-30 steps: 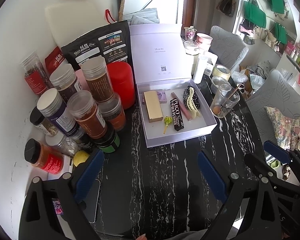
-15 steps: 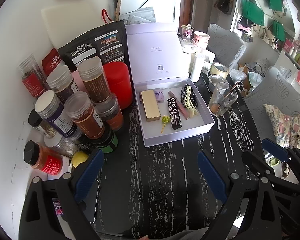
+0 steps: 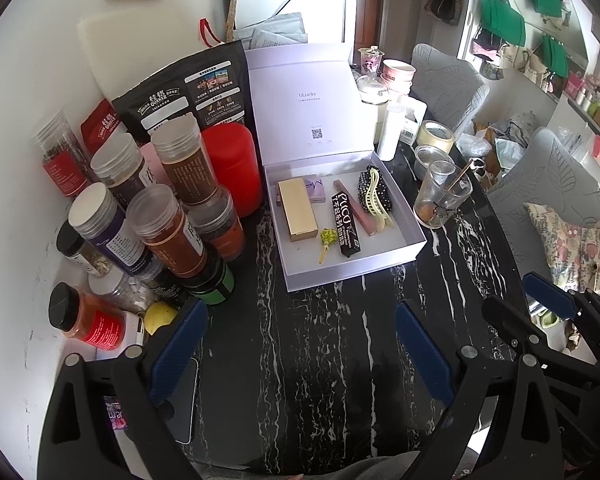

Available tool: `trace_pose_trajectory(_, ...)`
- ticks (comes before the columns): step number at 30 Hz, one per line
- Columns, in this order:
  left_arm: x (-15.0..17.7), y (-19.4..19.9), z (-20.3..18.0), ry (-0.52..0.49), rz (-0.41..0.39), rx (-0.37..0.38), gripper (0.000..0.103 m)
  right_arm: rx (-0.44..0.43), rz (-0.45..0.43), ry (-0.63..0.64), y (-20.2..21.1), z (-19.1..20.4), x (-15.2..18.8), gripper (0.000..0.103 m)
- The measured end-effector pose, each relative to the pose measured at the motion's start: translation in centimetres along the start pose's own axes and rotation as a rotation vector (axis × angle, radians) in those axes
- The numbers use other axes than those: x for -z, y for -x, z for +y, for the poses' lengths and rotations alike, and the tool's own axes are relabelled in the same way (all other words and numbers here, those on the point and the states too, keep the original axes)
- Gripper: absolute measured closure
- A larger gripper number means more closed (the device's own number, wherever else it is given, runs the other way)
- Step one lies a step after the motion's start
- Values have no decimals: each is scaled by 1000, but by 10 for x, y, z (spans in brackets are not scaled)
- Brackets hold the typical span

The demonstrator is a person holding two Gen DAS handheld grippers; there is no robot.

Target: Organize rigid objects

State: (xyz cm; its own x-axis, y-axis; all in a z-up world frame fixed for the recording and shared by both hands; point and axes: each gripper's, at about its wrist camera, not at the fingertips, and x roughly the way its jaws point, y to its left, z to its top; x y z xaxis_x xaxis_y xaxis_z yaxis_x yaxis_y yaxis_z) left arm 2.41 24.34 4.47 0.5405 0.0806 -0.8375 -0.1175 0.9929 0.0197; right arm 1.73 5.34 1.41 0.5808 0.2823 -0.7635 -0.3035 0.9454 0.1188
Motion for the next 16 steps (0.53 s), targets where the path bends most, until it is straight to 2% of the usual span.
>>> trace_pose_trajectory(16, 0, 3, -1, -12, -8, 11, 7, 5, 3, -4, 0, 0, 2, 48)
